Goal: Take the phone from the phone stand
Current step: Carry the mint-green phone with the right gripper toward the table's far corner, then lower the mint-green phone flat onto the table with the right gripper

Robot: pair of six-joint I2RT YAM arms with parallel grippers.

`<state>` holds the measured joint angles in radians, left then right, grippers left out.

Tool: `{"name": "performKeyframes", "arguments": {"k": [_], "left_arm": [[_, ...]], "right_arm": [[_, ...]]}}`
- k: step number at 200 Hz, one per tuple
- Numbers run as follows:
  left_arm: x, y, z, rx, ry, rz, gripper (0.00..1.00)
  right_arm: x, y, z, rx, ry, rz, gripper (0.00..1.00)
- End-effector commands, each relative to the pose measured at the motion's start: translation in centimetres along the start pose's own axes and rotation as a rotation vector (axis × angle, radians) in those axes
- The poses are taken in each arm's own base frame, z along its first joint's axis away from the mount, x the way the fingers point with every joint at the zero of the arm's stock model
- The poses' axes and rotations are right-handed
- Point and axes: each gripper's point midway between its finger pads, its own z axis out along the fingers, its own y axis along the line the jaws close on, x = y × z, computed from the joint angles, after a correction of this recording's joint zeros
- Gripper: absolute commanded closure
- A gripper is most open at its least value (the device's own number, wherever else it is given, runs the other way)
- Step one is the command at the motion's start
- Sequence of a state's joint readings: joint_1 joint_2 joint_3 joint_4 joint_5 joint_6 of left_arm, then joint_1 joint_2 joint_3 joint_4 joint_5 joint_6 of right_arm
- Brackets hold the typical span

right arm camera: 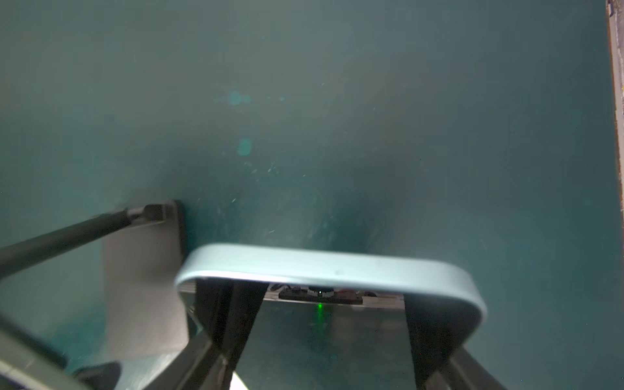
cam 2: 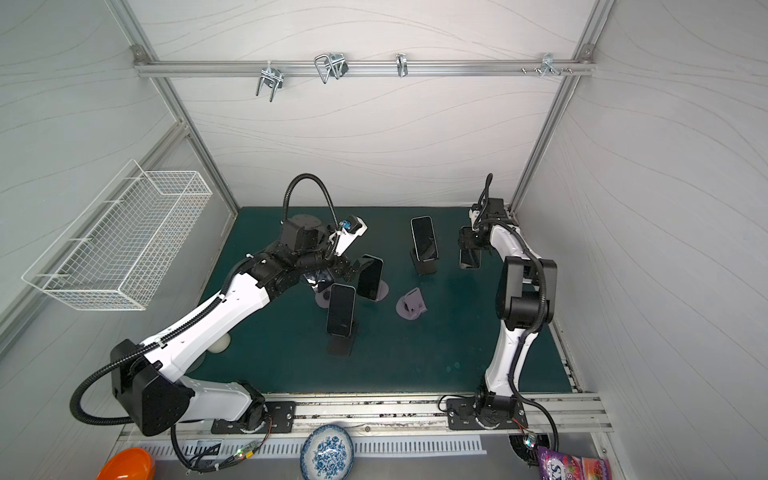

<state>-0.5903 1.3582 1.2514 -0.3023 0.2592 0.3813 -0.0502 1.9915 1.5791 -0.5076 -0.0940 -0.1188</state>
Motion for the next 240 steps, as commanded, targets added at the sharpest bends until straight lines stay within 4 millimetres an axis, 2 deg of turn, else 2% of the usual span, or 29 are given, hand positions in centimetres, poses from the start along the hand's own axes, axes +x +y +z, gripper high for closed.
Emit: {"name": "performKeyframes", "arguments": {"k": [1, 70, 137, 240], "left_arm": [[-1.2, -1.0, -0.8, 0.020, -0.027, 0.053, 0.05], [-1.7, -2.7, 0.3, 0.026, -0.027, 0.074, 0.05], [-0.4, -4.2, 0.6, 0.033, 0.004, 0.086, 0.05], [0.6, -3.9, 0.9, -0.005, -0.010, 0.076, 0.05]], "right_arm": [[0.3, -0.1, 0.0, -0.022, 0.028, 0.017, 0.62], [-0.3, -0.8, 0.3, -0.011, 0.050, 0.032, 0.63], [-0.1, -1.6, 1.1, -0.014, 0.085, 0.057, 0.63], [1.2, -1.8, 2.0, -0.007, 0.147, 0.059, 0.63]]}}
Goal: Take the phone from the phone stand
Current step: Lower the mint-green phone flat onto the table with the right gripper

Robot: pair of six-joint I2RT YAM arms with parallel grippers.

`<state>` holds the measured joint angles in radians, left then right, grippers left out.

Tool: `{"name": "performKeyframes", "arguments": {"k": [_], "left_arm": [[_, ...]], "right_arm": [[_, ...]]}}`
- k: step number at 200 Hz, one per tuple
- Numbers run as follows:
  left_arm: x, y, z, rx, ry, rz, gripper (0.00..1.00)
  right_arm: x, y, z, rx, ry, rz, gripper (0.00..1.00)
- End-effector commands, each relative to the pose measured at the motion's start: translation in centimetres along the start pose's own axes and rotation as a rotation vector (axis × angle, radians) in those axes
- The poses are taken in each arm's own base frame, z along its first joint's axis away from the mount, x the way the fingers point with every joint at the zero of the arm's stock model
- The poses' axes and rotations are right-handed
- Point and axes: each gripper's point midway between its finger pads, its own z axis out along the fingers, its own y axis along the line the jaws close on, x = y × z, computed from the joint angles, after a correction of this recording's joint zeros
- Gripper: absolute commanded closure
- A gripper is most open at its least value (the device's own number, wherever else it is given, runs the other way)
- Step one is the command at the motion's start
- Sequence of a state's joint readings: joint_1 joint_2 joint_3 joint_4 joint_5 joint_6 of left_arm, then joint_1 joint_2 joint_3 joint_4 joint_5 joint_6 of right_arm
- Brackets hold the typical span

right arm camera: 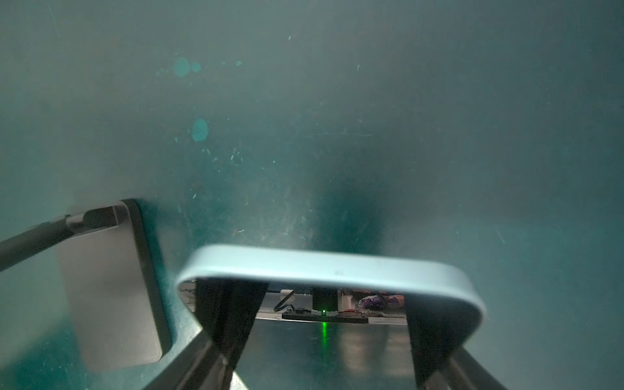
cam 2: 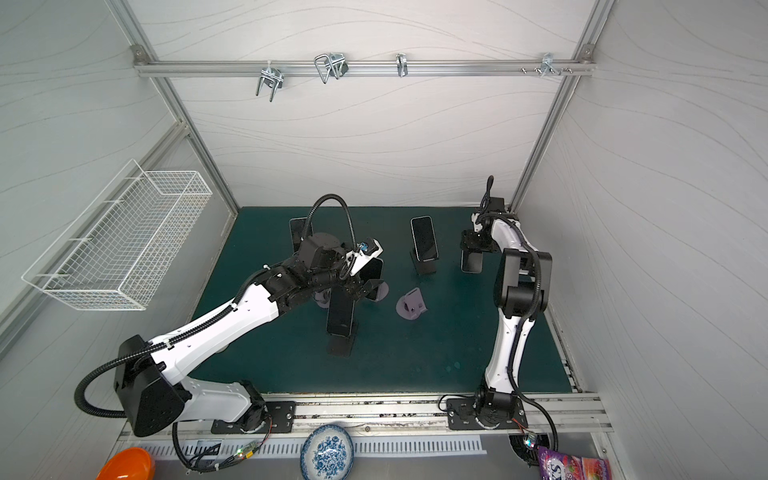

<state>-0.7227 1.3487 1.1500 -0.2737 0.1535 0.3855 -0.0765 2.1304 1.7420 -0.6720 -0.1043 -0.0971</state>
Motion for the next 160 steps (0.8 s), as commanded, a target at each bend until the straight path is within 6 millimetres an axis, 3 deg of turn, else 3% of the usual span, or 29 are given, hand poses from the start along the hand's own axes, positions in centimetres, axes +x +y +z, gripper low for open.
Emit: {"name": "performKeyframes", "arguments": {"k": [1, 160], "left_arm": [[-2.0, 0.6, -0.9, -0.039, -0.077, 0.020, 0.05], [-1.6, 1.2, -0.9, -0.079, -0.084, -0.004, 0.05]], "right_arm": [[-0.1, -0.4, -0.3, 0.007, 0.015, -0.011, 0.63], [-3.6, -1.0, 3.3, 0.025, 0.025, -0.016, 0.61]]}}
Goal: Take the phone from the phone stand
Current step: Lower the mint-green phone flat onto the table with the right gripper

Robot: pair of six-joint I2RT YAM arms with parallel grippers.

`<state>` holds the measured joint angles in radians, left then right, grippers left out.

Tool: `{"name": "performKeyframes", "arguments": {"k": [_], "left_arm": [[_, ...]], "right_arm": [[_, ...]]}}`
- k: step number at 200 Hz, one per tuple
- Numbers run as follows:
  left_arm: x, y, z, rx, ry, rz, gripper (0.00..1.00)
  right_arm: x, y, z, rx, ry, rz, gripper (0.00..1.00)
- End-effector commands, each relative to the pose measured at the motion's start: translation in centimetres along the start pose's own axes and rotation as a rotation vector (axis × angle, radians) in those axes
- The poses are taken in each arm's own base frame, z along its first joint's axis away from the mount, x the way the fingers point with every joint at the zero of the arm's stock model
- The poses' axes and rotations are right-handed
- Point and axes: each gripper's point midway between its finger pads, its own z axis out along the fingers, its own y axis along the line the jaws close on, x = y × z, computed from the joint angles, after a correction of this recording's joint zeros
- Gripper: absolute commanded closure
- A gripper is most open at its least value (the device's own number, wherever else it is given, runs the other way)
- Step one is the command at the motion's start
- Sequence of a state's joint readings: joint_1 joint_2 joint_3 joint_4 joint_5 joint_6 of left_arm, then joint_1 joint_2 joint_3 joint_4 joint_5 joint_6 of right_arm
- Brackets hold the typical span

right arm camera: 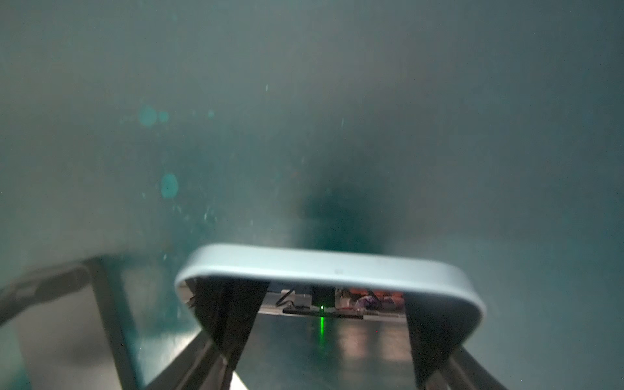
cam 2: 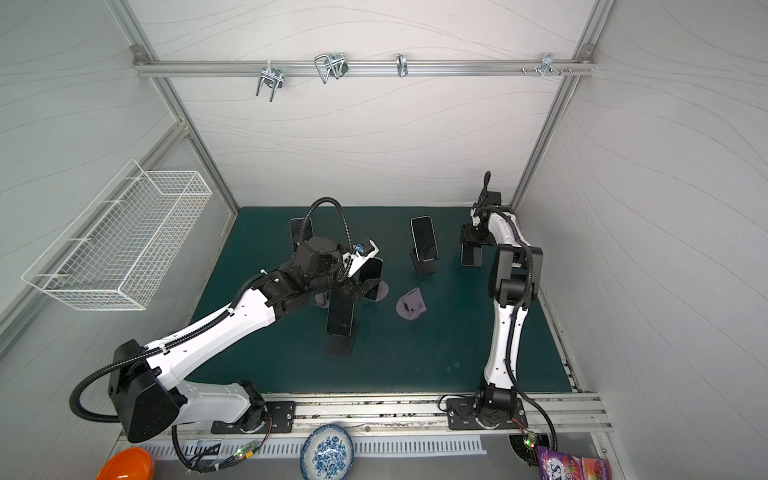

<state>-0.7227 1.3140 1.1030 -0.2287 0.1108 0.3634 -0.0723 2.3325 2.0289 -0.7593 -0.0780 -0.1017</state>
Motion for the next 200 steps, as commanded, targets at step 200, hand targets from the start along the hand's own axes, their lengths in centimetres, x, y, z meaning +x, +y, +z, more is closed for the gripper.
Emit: {"name": "performKeyframes", "arguments": {"k": [200], "left_arm": [[-1.3, 1.2, 0.5, -0.058, -0.044, -0.043, 0.06]], "right_arm": [[-2.5, 0.6, 3.1, 0.009, -0.007, -0.055, 0.68]]}}
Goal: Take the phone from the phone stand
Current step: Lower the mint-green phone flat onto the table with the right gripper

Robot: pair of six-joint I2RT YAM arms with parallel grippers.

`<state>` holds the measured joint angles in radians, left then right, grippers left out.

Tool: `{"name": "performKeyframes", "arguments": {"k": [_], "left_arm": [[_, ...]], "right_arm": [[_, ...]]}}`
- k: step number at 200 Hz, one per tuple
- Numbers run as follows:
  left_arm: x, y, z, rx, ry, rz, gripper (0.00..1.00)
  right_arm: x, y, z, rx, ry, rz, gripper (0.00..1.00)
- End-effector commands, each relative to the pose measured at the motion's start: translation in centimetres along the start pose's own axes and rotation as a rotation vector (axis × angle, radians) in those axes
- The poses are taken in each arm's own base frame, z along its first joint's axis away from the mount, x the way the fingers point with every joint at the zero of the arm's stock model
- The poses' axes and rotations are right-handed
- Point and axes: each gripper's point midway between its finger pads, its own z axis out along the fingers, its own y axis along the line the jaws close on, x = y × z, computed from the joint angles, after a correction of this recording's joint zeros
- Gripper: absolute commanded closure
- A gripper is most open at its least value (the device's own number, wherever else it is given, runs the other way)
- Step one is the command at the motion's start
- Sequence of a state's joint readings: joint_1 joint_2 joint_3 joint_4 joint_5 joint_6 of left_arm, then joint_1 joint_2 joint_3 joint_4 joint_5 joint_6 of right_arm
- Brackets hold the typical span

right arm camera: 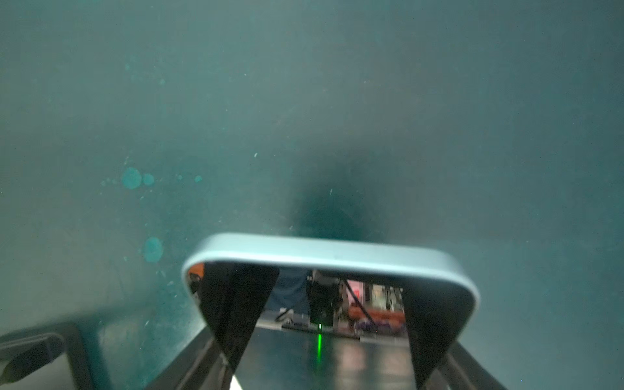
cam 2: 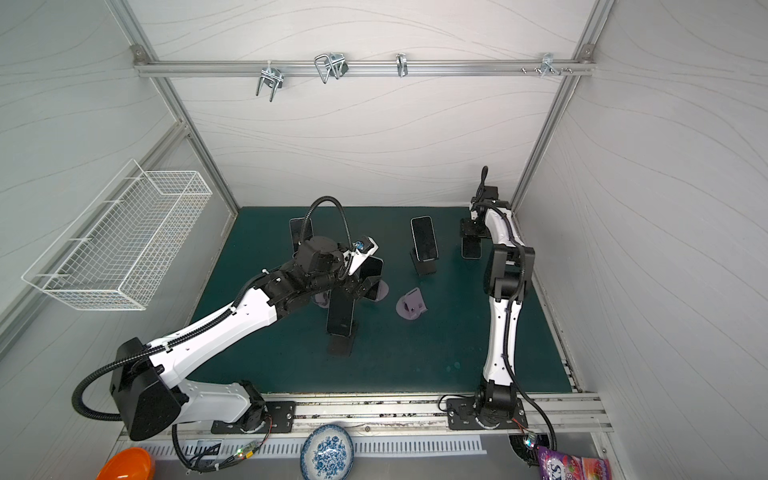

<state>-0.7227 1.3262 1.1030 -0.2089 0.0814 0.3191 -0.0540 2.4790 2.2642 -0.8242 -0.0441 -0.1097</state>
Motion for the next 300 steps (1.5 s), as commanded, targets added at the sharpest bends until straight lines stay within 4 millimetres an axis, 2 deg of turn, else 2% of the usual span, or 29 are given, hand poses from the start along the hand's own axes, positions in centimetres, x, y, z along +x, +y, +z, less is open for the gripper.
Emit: {"name": "performKeyframes", "arguments": {"k": [1, 75, 117, 187, 300], "left_arm": [[-1.4, 0.5, 0.1, -0.026, -0.046, 0.000, 0.06], [-1.1, 0.8, 0.4, -0.044, -0.034, -0.008, 0.06], [-1.1, 0.9, 0.4, -0.049, -0.034, -0.008, 0.06], [-1.0, 1.1, 0.5, -0.056, -0.027, 0.006, 0.06], [-0.6, 1.4, 0.6, -0.060, -0.029, 0.005, 0.06]], "right_arm": [[0.2, 0.7, 1.3, -0.020, 0.011, -0.026, 0.69], [0.4, 0.0, 2.8, 0.005, 0.023, -0.007, 0.69], [0.3, 0.0, 2.7, 0.009, 0.017, -0.010, 0.65], [1.0, 1.0, 2.7, 0.000, 0.048, -0.011, 0.63], [1.7, 1.0, 2.5, 0.029, 0.080, -0.041, 0.60]]}}
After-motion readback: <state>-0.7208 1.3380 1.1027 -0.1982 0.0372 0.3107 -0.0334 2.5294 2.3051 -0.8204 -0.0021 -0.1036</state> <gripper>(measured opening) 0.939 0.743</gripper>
